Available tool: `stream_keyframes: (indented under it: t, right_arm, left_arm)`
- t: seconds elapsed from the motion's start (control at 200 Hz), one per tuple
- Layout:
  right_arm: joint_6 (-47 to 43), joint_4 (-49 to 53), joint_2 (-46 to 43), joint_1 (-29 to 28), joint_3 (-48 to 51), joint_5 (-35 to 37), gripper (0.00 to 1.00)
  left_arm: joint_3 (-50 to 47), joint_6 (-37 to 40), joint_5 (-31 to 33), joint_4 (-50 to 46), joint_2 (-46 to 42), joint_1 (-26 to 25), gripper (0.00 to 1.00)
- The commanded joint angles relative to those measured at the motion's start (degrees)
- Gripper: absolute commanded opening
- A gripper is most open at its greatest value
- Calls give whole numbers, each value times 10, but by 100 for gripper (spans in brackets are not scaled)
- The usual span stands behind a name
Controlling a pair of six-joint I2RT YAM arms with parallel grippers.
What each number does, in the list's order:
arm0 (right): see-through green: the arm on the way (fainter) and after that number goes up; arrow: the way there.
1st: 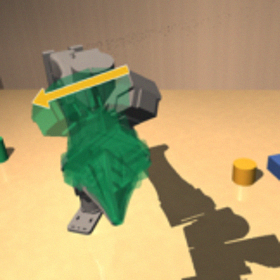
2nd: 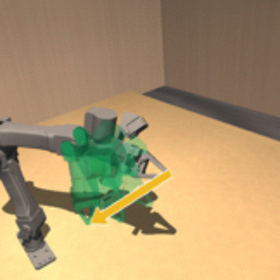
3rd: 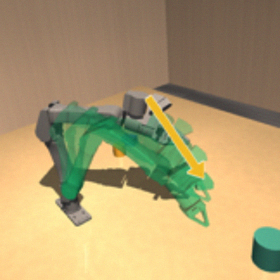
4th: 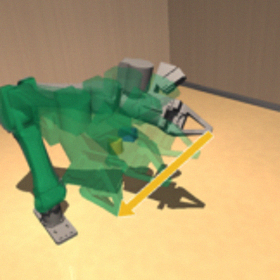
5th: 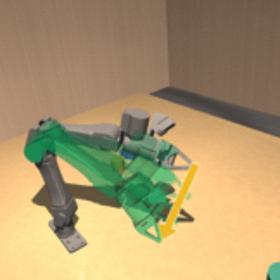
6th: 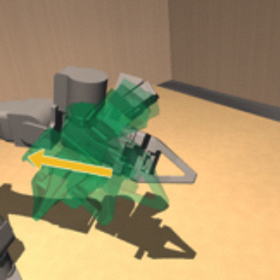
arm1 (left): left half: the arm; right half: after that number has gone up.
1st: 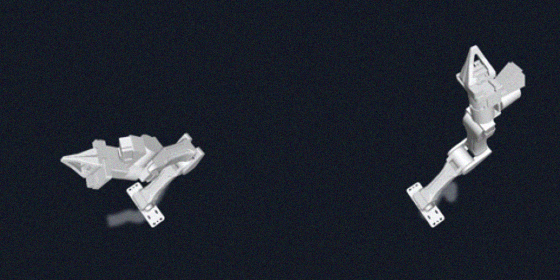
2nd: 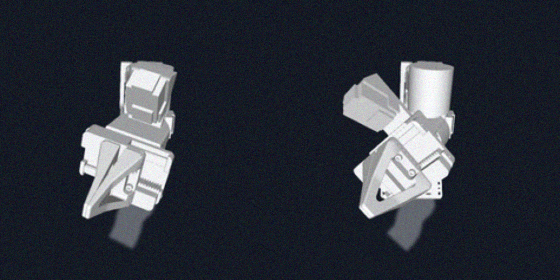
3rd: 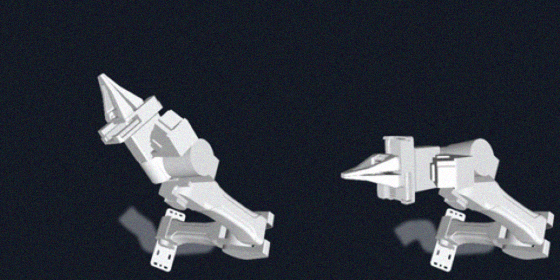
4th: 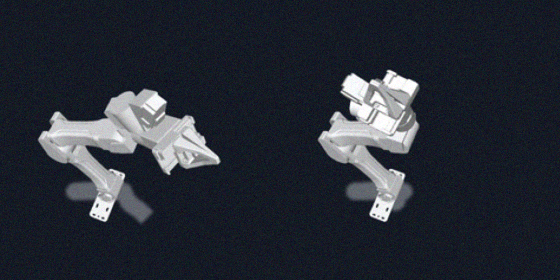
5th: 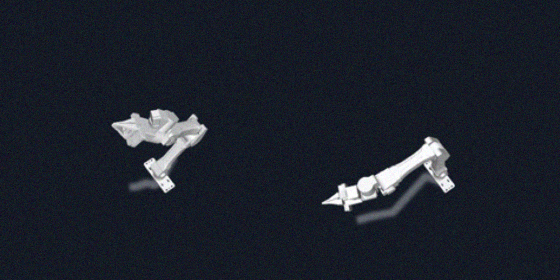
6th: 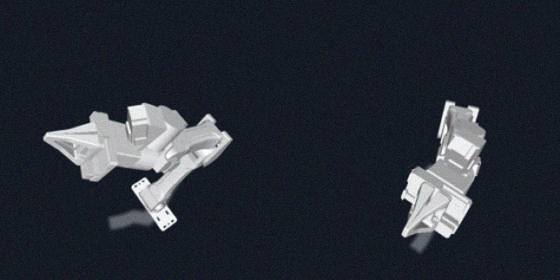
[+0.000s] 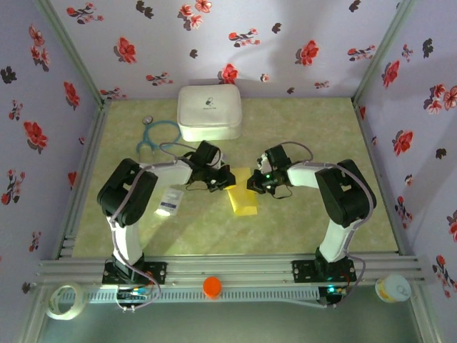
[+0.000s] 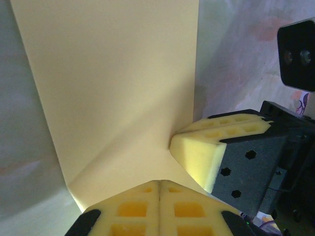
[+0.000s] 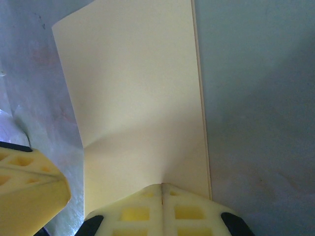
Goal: Fold a paper plane with a square sheet of paper (pick it up from the middle)
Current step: First fold the square sheet of paper in half at the center of the table.
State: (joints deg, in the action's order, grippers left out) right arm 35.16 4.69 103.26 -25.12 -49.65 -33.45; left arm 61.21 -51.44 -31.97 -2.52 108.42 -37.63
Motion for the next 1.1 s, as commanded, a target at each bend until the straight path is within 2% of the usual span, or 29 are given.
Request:
stream_keyframes:
  t: [0.0, 0.325, 0.455, 0.695, 0.905, 1.095]
  right_arm:
    - [3, 69, 23, 3, 31, 69, 0]
    - [3, 66, 29, 3, 36, 72, 0]
    - [3, 66, 27, 3, 37, 72, 0]
    - [2, 72, 21, 2, 35, 75, 0]
    - [2, 70, 23, 3, 35, 76, 0]
    - [3, 67, 24, 3, 37, 75, 0]
  left_arm:
    - [-26, -19, -8, 38, 17, -3, 2]
    - [-95, 0, 33, 52, 23, 5, 4]
    - [-93, 9, 36, 42, 10, 8, 5]
    - [-53, -3, 13, 27, -38, -6, 5]
    - [-54, -34, -12, 70, -25, -29, 5]
    - [-82, -37, -12, 86, -4, -30, 5]
